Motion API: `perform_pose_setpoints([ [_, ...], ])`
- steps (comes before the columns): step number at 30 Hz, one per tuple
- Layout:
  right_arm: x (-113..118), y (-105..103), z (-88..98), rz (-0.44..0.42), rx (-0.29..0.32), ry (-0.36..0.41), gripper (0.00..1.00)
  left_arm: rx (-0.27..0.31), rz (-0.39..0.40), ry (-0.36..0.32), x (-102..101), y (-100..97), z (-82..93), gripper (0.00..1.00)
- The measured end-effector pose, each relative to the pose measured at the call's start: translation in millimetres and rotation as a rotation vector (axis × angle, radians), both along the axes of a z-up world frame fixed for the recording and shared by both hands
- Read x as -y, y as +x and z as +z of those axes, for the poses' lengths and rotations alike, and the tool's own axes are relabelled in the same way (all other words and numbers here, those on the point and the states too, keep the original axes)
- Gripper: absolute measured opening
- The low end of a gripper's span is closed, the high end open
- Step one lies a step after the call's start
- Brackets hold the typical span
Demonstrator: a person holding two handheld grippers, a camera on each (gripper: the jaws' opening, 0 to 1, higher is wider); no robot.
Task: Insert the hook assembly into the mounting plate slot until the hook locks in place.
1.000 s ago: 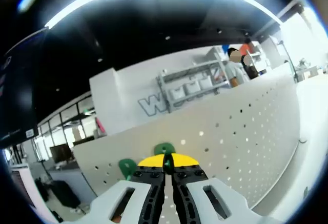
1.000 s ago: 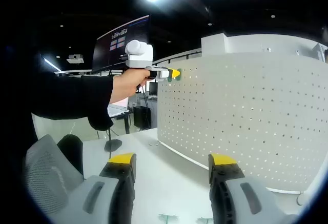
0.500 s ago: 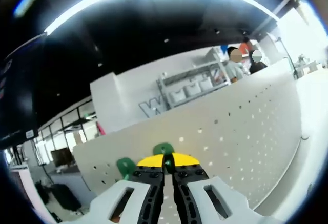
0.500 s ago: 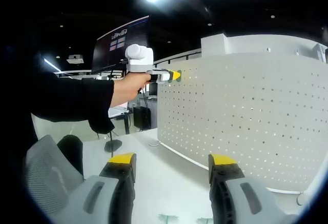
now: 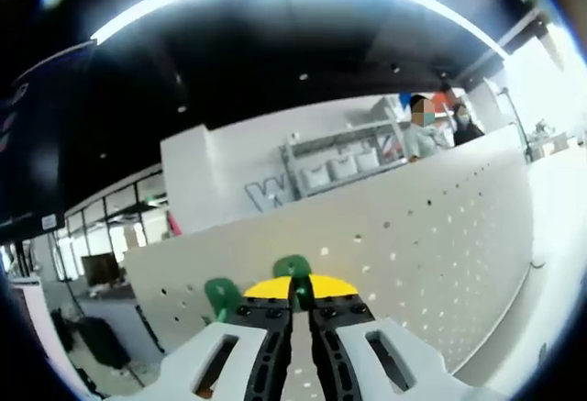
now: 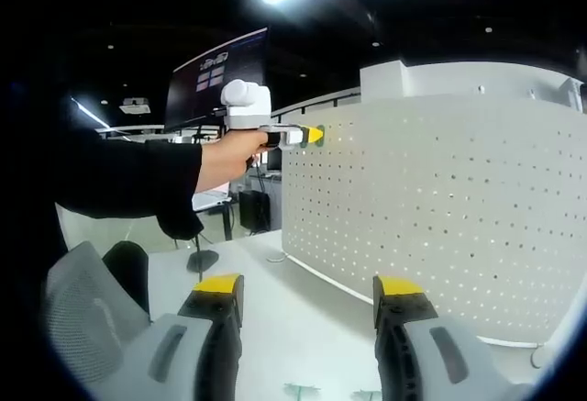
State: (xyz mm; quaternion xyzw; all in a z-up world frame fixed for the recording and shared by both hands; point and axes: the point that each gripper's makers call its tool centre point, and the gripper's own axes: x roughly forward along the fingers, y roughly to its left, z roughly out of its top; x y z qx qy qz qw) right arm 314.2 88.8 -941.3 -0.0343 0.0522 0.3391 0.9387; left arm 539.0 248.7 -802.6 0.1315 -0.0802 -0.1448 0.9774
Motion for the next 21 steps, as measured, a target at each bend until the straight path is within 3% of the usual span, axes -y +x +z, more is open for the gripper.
perform_pose_setpoints([
  [21, -2.3, -1.2, 1.0, 0.007, 0.006, -0.004, 0.55, -0.015, -0.025, -0.033, 3.2, -19.4, -4.4, 0.23],
])
